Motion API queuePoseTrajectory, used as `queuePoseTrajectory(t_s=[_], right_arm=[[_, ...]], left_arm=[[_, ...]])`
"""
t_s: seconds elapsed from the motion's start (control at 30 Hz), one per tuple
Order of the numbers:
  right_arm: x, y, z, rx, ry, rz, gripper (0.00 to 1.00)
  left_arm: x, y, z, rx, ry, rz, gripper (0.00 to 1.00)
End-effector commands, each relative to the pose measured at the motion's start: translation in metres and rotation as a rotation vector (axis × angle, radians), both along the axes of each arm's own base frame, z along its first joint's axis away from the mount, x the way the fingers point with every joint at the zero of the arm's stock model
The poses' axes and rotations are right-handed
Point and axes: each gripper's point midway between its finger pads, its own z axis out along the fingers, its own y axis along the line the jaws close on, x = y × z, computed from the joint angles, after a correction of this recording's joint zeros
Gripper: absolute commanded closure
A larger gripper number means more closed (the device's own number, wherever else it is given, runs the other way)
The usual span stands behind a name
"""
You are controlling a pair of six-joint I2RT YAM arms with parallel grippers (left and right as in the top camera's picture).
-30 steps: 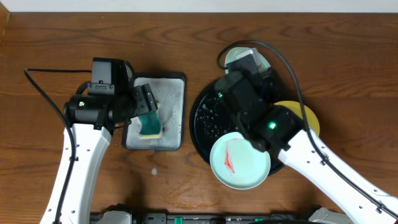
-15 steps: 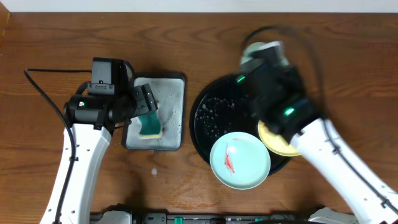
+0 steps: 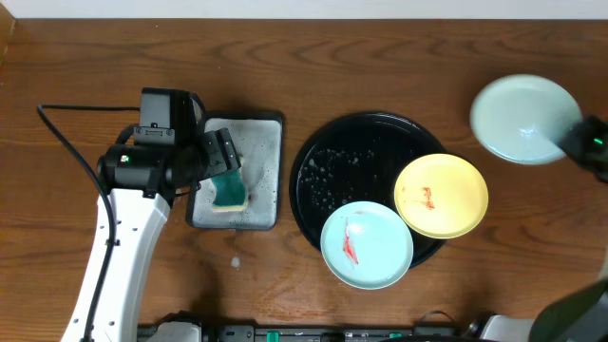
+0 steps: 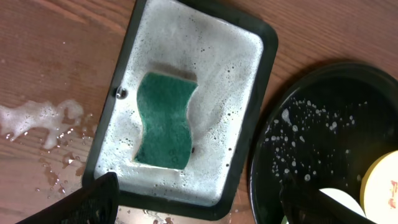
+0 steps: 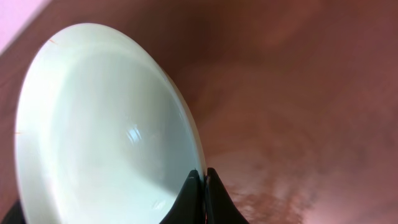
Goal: Clean dirty plates on tray and stack at the side
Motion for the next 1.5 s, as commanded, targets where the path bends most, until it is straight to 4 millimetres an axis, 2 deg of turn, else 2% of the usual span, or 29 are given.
queuePoseTrajectory(t_s=[0.0, 0.13, 0.27, 0.37, 0.4, 0.43, 0.47, 0.53, 0.6, 0.7, 0.8, 0.87, 1.0, 1.2, 1.3, 1.47], right_arm=[[-0.016, -0.030, -0.036, 0.153, 0.049, -0.145, 0.99], [-0.041, -0.056, -0.090, 0.254, 0.171, -0.246, 0.99], [-0.051, -0.061, -0.111, 0.272, 0.223, -0.227, 0.99], [-0.057, -0.065, -0.112, 0.237, 0.252, -0.223, 0.96], [-0.056, -0.065, -0.110, 0.231, 0.245, -0.210, 0.78], [-0.054, -0.063, -0.105, 0.235, 0.228, -0.199, 0.67], [-0.049, -0.058, -0.097, 0.248, 0.191, -0.172, 0.60], [-0.036, -0.046, -0.077, 0.263, 0.109, -0.099, 0.53], [-0.021, -0.025, -0.048, 0.278, 0.011, -0.006, 0.48], [-0.011, 0.019, -0.009, 0.270, -0.070, 0.158, 0.47], [-0.013, 0.075, 0.013, 0.239, -0.056, 0.330, 0.47], [-0.019, 0.115, 0.017, 0.224, -0.008, 0.446, 0.47], [-0.047, 0.185, -0.001, 0.188, 0.202, 0.641, 0.48], [-0.097, 0.253, -0.056, 0.148, 0.466, 0.770, 0.48], [-0.125, 0.276, -0.086, 0.153, 0.547, 0.814, 0.48], [-0.157, 0.291, -0.125, 0.162, 0.618, 0.802, 0.54]], left_arm=[[0.001, 0.001, 0.004, 0.003, -0.008, -0.007, 0.17], [0.001, 0.001, 0.004, 0.003, -0.008, -0.007, 0.17], [0.001, 0.001, 0.004, 0.003, -0.008, -0.007, 0.17], [0.001, 0.001, 0.004, 0.003, -0.008, -0.007, 0.17], [0.001, 0.001, 0.004, 0.003, -0.008, -0.007, 0.17], [0.001, 0.001, 0.004, 0.003, -0.008, -0.007, 0.17], [0.001, 0.001, 0.004, 0.003, -0.008, -0.007, 0.17], [0.001, 0.001, 0.004, 0.003, -0.008, -0.007, 0.17], [0.001, 0.001, 0.004, 0.003, -0.008, -0.007, 0.17], [0.001, 0.001, 0.004, 0.003, -0.008, -0.007, 0.17], [0.001, 0.001, 0.004, 0.003, -0.008, -0.007, 0.17], [0.001, 0.001, 0.004, 0.003, -0.008, -0.007, 0.17], [0.001, 0.001, 0.004, 0.003, -0.008, -0.007, 0.17], [0.001, 0.001, 0.004, 0.003, -0.008, -0.007, 0.17], [0.001, 0.001, 0.004, 0.003, -0.008, -0.007, 0.17], [0.001, 0.001, 0.004, 0.003, -0.008, -0.007, 0.17]])
